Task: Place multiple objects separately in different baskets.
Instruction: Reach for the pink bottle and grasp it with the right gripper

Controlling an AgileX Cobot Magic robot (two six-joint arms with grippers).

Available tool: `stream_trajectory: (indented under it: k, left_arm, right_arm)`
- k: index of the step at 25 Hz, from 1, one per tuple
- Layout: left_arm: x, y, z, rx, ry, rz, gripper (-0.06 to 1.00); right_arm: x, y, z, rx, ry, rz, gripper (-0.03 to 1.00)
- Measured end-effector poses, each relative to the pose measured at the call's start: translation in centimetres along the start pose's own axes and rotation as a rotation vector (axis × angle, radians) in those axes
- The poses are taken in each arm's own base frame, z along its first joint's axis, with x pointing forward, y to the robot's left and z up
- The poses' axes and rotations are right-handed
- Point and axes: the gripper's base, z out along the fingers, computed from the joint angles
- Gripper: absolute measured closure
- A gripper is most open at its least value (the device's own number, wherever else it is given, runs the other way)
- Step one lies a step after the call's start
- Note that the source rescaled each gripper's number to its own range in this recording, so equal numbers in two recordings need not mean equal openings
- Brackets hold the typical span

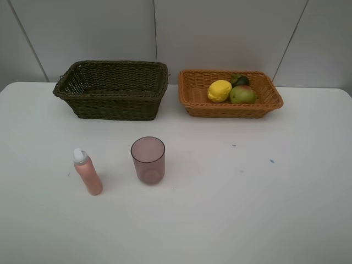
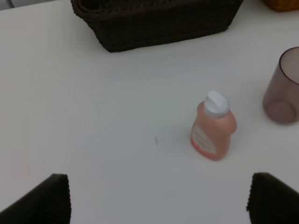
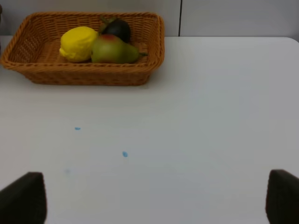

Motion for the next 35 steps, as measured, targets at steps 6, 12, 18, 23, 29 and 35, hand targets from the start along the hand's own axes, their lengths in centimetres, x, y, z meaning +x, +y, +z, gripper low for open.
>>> stream_trajectory:
  k: [6, 12, 18, 23, 29, 35]
  left_arm:
    - [-3.6, 0.1, 1.3, 0.032, 0.102, -0.033, -0.06]
    - [-7.0, 0.5, 3.4, 0.041, 0.204, -0.113, -0.06]
    - [-9.2, 1.0, 6.4, 0.038, 0.317, -0.255, -0.06]
    - [-9.9, 1.3, 9.4, 0.022, 0.427, -0.400, -0.06]
    - [-9.7, 1.7, 12.7, 0.000, 0.542, -0.481, -0.06]
    - [-9.4, 2.0, 15.0, -0.003, 0.607, -0.515, -0.06]
  right_arm:
    - [0.0, 0.0, 0.0, 0.000, 0.000, 0.000, -0.03]
    - [0.0, 0.0, 0.0, 0.000, 0.000, 0.000, -0.03]
    - [0.0, 0.0, 0.0, 0.001, 0.000, 0.000, -0.03]
    - [0.0, 0.0, 0.0, 0.001, 0.000, 0.000, -0.03]
    - [0.0, 0.0, 0.0, 0.001, 0.000, 0.000, -0.03]
    - [0.0, 0.0, 0.0, 0.001, 0.000, 0.000, -0.03]
